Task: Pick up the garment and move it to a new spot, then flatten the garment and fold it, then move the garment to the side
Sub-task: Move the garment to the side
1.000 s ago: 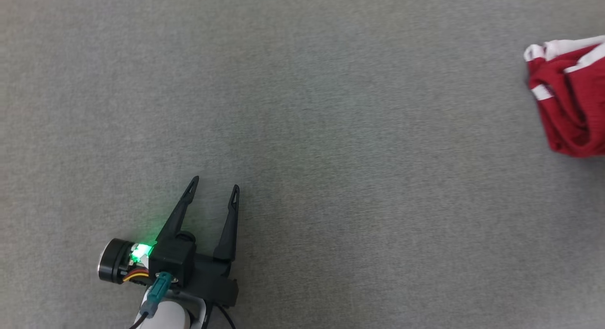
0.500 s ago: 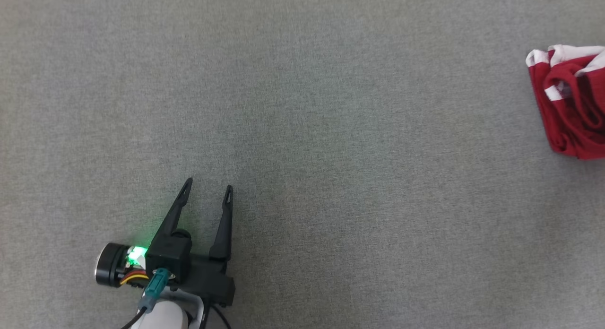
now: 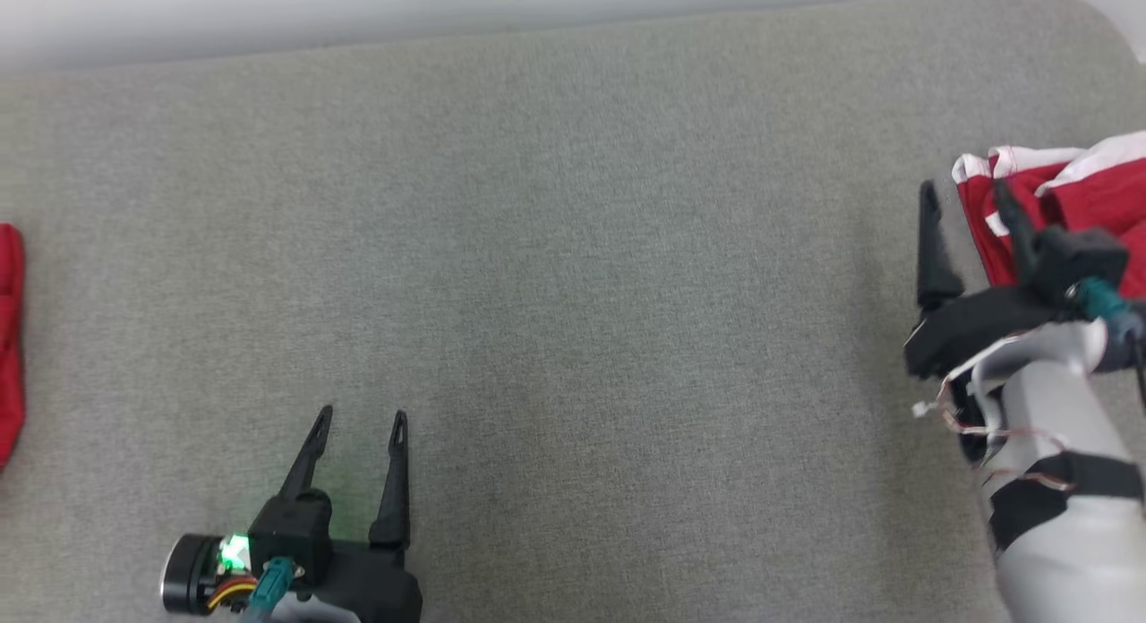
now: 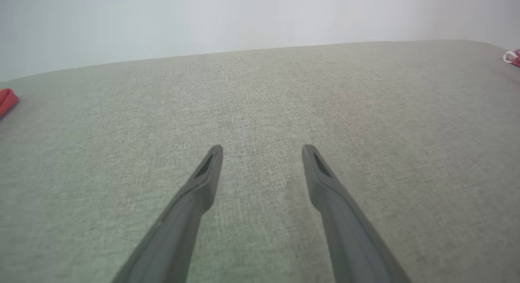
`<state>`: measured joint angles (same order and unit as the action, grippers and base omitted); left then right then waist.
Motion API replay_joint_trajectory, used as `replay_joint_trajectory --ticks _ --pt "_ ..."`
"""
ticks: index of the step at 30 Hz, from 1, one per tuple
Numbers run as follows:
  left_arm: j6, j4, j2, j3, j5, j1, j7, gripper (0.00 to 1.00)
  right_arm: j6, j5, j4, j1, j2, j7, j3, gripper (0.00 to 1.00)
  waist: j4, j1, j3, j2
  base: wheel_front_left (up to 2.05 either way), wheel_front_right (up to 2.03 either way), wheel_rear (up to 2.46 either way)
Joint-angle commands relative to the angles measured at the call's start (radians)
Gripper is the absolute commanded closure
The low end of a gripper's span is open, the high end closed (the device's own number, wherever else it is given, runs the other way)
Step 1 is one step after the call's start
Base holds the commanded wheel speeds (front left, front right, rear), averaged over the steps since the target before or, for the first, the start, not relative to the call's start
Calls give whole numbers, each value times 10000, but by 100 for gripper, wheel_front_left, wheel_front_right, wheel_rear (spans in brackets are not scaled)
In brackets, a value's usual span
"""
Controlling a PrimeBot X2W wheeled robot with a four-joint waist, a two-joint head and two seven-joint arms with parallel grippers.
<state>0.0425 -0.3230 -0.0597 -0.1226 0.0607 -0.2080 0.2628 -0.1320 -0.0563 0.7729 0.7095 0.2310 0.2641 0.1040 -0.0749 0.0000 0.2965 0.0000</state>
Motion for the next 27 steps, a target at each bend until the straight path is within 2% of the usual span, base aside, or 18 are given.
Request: replay_joint_trajectory --ticks 1,12,27 --pt "-64 -59 29 101 105 237 31 0 27 -300 -172 -421 -168 0 -202 0 189 0 -375 0 0 0 0" --pt "-167 -186 93 646 475 1034 31 0 27 -1038 -1549 -2566 -941 0 -1812 0 441 0 -1270 0 0 0 0" --pt "-249 -249 96 1327 770 1993 31 0 27 -778 -2819 -5138 -1665 0 -2063 0 494 0 -2610 0 0 0 0"
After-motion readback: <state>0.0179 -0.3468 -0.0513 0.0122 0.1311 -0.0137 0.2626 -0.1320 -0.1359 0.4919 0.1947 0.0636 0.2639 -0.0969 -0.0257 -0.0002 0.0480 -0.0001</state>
